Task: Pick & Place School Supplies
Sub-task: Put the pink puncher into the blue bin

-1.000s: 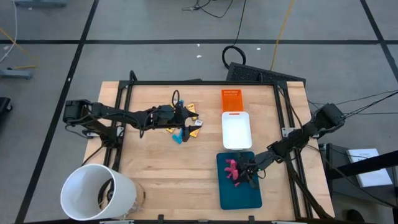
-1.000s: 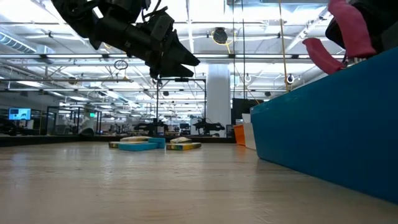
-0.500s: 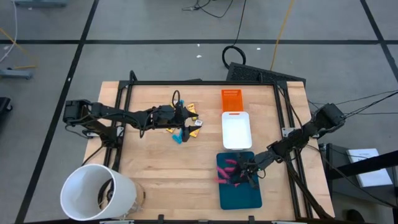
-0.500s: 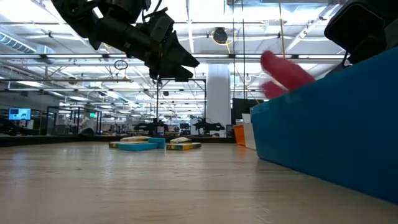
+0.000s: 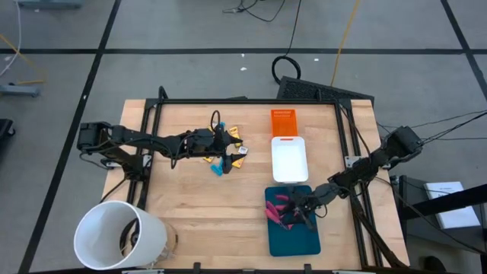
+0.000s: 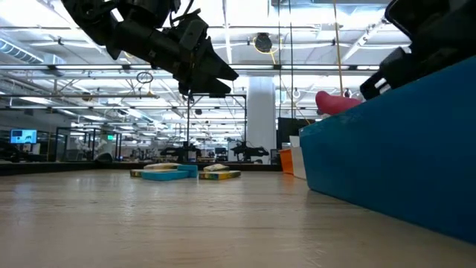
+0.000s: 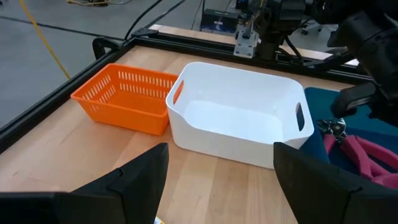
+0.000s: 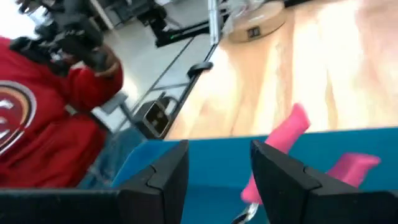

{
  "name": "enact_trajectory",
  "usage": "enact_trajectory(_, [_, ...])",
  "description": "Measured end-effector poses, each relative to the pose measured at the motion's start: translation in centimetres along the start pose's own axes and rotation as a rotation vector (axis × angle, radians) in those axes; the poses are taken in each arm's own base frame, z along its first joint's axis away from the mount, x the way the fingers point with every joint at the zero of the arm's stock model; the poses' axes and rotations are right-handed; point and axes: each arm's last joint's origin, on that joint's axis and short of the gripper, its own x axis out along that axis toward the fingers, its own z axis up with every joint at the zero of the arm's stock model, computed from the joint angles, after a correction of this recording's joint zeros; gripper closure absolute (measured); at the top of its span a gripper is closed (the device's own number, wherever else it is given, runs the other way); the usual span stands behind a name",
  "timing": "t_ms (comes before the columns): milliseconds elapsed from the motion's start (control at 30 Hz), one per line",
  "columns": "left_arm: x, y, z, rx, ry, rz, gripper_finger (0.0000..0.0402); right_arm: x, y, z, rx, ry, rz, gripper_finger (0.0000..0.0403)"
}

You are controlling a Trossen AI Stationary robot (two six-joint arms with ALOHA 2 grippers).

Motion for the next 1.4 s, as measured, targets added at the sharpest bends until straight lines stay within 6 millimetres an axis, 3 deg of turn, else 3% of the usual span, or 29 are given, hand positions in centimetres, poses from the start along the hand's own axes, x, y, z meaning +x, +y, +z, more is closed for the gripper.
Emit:
enact_trajectory(200, [0.0, 0.0, 0.0, -0.004, 0.0, 0.0, 0.0108, 0.3, 0.0, 0.3, 0.03, -0.001, -0.008, 0.0248])
enact_trajectory(400, [0.0, 0.0, 0.0, -0.005, 0.0, -0.001, 0.0108, 1.8, 0.7, 1.2, 0.061, 0.039, 0.045, 0.025])
enact_trajectory(667, [0.0, 0.0, 0.0, -0.006, 0.002, 0.0, 0.0107, 3.1, -0.1, 0.4, 0.091, 0.145, -0.015, 0.0257])
enact_trajectory(1033, [0.0, 0.0, -0.4, -0.029, 0.036, 0.004, 0.0107, 2.4, -2.1, 1.2, 0.209, 0.189, -0.141, 0.0282])
enact_trajectory(1400, [0.0, 0.0, -0.5, -0.029, 0.046, 0.004, 0.0108, 0.3, -0.3, 3.2, 0.103, 0.14, -0.154, 0.0324])
